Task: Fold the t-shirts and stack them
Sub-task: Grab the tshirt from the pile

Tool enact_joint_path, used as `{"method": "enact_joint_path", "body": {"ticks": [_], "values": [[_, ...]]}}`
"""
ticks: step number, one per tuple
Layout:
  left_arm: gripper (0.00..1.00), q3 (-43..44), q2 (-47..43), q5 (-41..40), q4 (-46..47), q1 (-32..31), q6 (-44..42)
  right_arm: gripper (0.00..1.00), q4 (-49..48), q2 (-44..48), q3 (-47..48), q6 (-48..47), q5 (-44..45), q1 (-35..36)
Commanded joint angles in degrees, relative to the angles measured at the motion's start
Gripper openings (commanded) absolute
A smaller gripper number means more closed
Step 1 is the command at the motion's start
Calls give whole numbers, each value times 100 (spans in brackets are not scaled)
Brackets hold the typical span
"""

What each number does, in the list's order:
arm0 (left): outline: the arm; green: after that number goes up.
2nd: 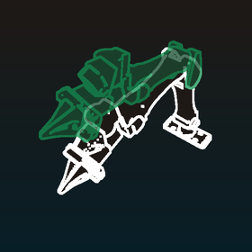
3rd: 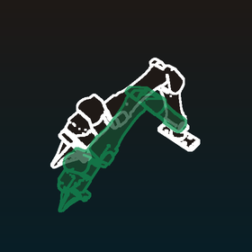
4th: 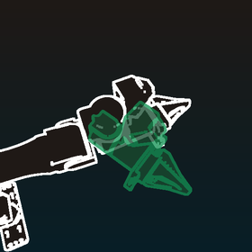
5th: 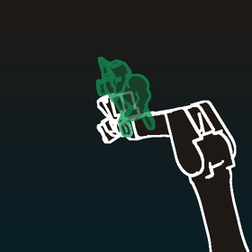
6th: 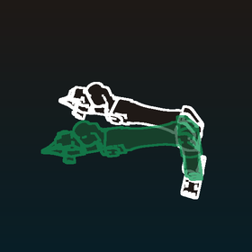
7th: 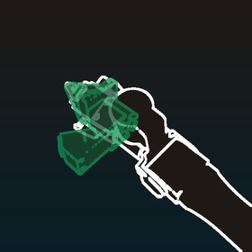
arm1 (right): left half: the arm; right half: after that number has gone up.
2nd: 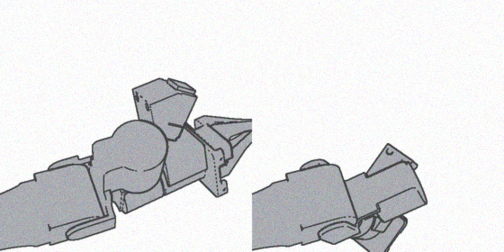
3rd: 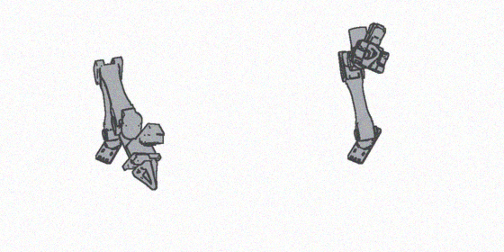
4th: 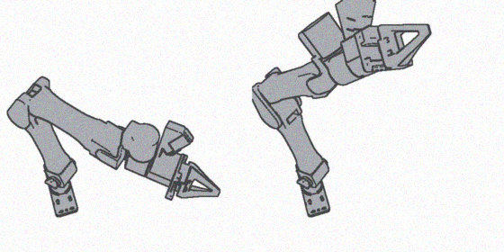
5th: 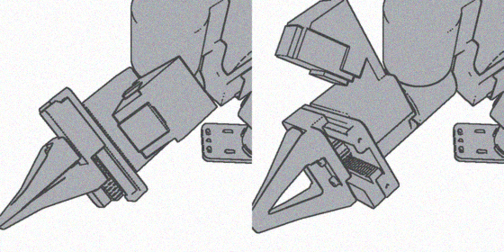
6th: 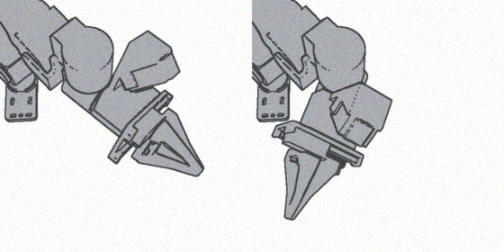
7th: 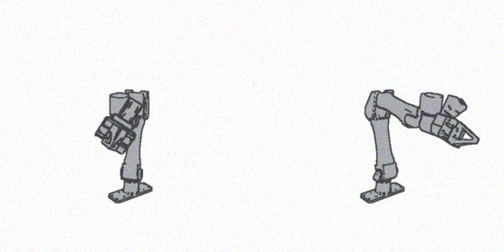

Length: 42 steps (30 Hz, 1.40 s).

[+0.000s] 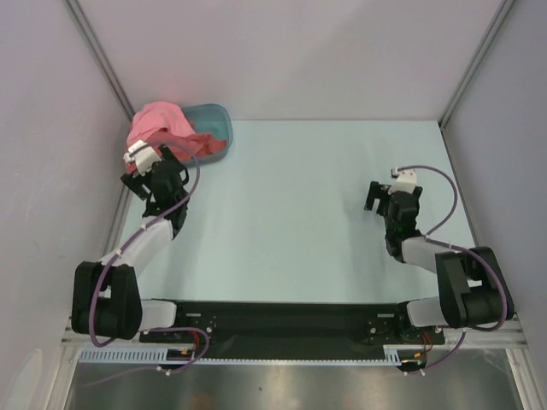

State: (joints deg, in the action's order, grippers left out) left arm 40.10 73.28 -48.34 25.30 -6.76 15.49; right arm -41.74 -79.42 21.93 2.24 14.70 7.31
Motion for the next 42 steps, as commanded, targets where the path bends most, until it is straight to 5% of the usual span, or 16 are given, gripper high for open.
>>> {"method": "enact_joint_path", "body": {"ticks": [1,4,9,14,24,29,32,39,42], "values": [[100,1136,519,-1,-902,332,33,100,1929,462,1259,302,766,314],[100,1902,1170,961,-1150,806,-36,100,2731,602,1805,453,-173,481],[98,3043,2337,1994,-517,1186,-661,100,2855,1164,1595,391,-493,1175],[100,4609,3534,3318,-938,1792,-83,99,2795,1517,1446,690,-846,1789],[89,7966,5846,3912,-2291,1837,175,100,2539,1587,1226,707,-767,1950],[81,7996,6180,3524,-2416,1731,-63,100,2504,1789,1103,892,-933,1800],[71,8075,6295,3603,-2433,1714,-46,100,2477,1877,1050,927,-995,1739],[16,8426,6261,3603,-2424,1687,-353,99,2626,1825,1137,1068,-1118,1703],[0,8663,6120,3472,-2486,1687,-82,98,2601,1781,1173,1217,-1285,1712]]}}
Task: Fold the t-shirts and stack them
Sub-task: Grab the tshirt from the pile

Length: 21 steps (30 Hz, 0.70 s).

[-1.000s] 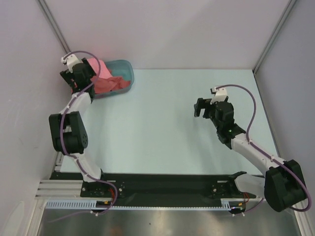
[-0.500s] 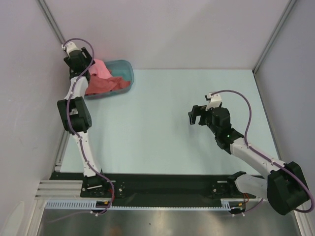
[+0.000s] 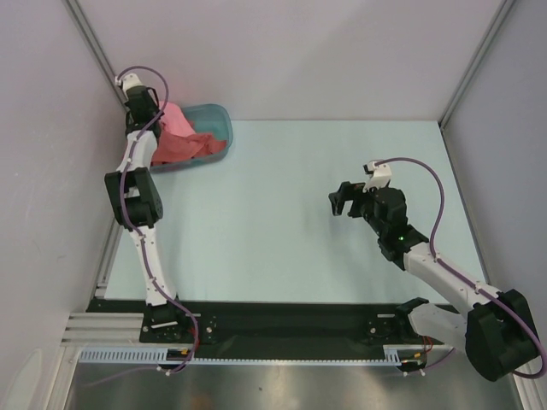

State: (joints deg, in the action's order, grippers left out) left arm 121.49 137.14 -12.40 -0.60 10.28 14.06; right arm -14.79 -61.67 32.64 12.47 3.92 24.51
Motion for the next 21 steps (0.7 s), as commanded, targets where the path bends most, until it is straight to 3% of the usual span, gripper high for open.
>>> {"method": "enact_joint_path", "body": {"ticks": [1,5,12,15,16,17,21], "values": [[0,586,-354,-148,-122,-35,218,98,-95,-3,111,238,-234,-8],[0,929,-591,124,-98,-140,280,97,-7,-56,128,361,-340,18],[0,1096,-1293,888,-28,-553,1220,96,353,-82,356,511,-533,115],[0,1070,-1828,1082,7,-931,1398,96,774,75,488,555,-498,194],[0,1052,-2179,1030,-19,-1428,1275,96,967,233,558,598,-498,238],[0,1052,-2183,1012,-19,-1433,1170,96,1073,339,559,634,-498,264],[0,764,-3183,600,-220,-2406,721,96,1907,875,743,958,-471,335]]}}
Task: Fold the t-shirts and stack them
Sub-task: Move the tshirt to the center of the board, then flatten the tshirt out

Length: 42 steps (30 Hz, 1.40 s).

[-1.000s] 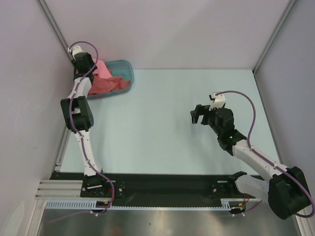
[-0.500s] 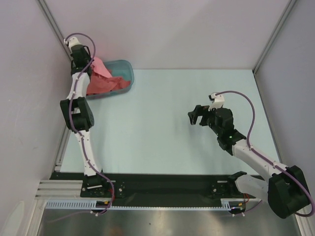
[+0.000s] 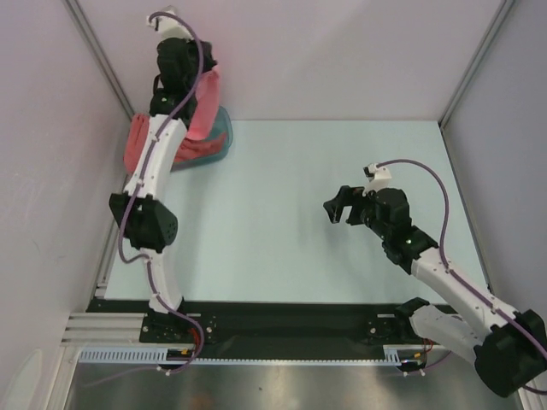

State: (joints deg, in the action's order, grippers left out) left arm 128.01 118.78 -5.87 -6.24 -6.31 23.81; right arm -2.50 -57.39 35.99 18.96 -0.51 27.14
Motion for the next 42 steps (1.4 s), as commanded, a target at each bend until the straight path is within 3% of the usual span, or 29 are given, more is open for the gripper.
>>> {"method": "enact_joint_path", "body": {"ticks": [1,5,9,12,16,25,32,33,34,35,36,39,42], "values": [[0,-37,-1819,-168,317,-1184,-367,96,1038,578,487,371,-19,81],[0,-1354,-3040,-598,369,-2224,-457,96,1743,1411,541,836,43,230],[0,-3582,-4080,-293,833,-2840,-18,98,2350,1966,602,1250,175,362],[0,-4788,-4678,-117,818,-3331,342,99,2877,2196,681,1408,157,459],[0,-6206,-5285,287,668,-3667,1141,99,3562,2320,655,1531,218,608],[1,-8844,-7069,148,-974,-3817,1283,94,3802,2320,67,1698,367,1232],[37,-9741,-8484,-476,-2012,-3817,1705,92,3397,1082,-92,2269,1473,2664],[50,-9812,-8573,-546,-2161,-3808,1740,92,3362,619,-40,2348,1632,2883],[57,-9821,-8643,-599,-2240,-3799,1836,92,3370,397,22,2506,1807,3259],[74,-9812,-8696,-669,-2433,-3799,1855,92,3414,203,101,2586,2218,3472],[78,-9751,-8784,-887,-2591,-3799,1907,93,3484,-190,258,2647,2405,3622],[78,-9654,-8872,-1048,-2873,-3808,2004,92,3844,-606,391,2823,2916,3861],[75,-9837,-8732,-549,-2437,-3808,2013,89,4038,-853,383,3026,3092,3817]]}}
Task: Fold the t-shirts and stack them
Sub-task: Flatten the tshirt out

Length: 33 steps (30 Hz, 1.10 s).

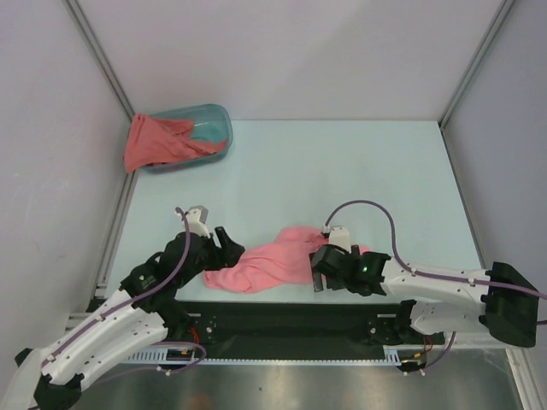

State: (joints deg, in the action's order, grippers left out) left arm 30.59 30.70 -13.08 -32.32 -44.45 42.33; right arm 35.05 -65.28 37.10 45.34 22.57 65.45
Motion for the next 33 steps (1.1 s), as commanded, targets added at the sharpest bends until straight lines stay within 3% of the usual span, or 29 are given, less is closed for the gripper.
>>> {"method": "enact_joint_path", "body": {"ticks": [1,3,6,8,9,12,18,22,23,26,33], "values": [[71,-158,390,557,373,6,188,88,249,-47,236,414,810,-32],[58,-185,891,798,769,-151,188,80,134,-12,175,423,784,-137],[51,217,1912,361,692,-825,232,72,-76,67,61,440,583,-252],[51,438,2299,-462,543,-1327,372,72,-173,111,-53,493,538,-261],[54,578,2361,-746,490,-1834,442,72,-200,129,-97,519,538,-278],[66,781,2746,-1300,394,-2339,618,73,-471,190,-308,528,538,-444],[73,1089,2793,-1365,629,-2245,173,72,-637,1137,-449,354,408,-1068],[79,1247,2976,-689,963,-1499,-259,71,-1096,1334,-423,-279,-864,-2559],[85,1283,3099,-382,1138,-1288,-390,71,-1149,1272,-380,-515,-1025,-2790],[88,1939,3968,121,991,-707,-883,77,-1509,729,-143,-946,-1710,-3476],[87,2742,5261,279,656,-706,-1885,88,-1676,-827,868,-1598,-2204,-3601]]}}
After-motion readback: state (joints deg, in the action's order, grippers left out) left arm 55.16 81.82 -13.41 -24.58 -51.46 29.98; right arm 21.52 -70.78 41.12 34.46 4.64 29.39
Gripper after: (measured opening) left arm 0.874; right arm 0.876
